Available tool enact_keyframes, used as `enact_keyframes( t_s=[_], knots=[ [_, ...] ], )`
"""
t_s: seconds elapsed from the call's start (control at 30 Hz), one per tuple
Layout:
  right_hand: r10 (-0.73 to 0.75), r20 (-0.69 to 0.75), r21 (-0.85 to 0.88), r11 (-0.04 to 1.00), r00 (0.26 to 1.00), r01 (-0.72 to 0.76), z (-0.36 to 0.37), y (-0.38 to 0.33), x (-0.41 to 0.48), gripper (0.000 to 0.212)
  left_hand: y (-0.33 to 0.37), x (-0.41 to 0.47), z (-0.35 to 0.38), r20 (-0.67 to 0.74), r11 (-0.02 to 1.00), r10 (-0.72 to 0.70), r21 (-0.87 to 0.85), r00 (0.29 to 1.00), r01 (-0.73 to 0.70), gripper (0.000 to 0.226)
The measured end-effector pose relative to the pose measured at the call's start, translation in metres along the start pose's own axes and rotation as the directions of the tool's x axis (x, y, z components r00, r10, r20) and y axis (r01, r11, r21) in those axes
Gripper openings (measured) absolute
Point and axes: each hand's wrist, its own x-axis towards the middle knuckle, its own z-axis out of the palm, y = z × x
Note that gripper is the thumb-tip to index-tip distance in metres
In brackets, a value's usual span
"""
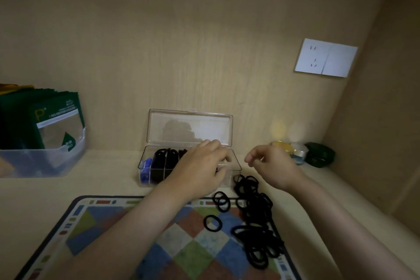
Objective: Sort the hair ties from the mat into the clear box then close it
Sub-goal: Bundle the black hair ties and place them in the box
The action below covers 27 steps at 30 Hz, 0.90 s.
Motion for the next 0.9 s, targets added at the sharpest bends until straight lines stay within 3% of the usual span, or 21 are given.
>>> enact_keyframes(
  t_s=[0.1,0.23,0.33,0.53,0.67,0.8,0.9],
  knots=[
    [0.062,0.048,-0.107,0.993,0.997,-0.057,0.005,0.020,-0.012,0.021,0.015,-0.005,0.011,0.083,0.996,0.064,-0.075,0.994,-0.058,0.013],
    [0.097,0.225,-0.119,0.990,0.970,-0.071,0.014,0.027,-0.019,0.050,0.020,-0.015,0.032,0.128,0.994,0.111,-0.022,0.986,-0.109,0.016],
    [0.093,0.315,-0.151,0.987,0.944,-0.047,0.022,0.029,-0.015,0.066,0.018,-0.017,0.039,0.158,0.998,0.065,-0.019,0.985,-0.063,0.019],
    [-0.026,0.260,-0.056,0.998,0.965,0.042,0.027,0.029,-0.010,0.016,0.024,-0.021,0.047,0.203,0.996,-0.078,-0.020,0.976,0.084,0.043],
    [-0.061,0.209,0.030,0.998,0.976,0.056,0.018,0.028,-0.015,0.010,0.028,-0.019,0.044,0.097,0.966,-0.206,-0.137,0.974,0.218,0.029],
    [-0.080,0.271,0.298,0.955,0.959,-0.005,0.006,0.027,-0.020,0.006,0.031,-0.018,0.034,0.052,0.923,-0.291,-0.247,0.955,0.294,0.027],
    [-0.131,0.304,0.475,0.880,0.944,-0.031,0.003,0.020,-0.026,0.011,0.033,-0.018,0.027,0.095,0.859,-0.352,-0.362,0.931,0.362,0.026]
  ],
)
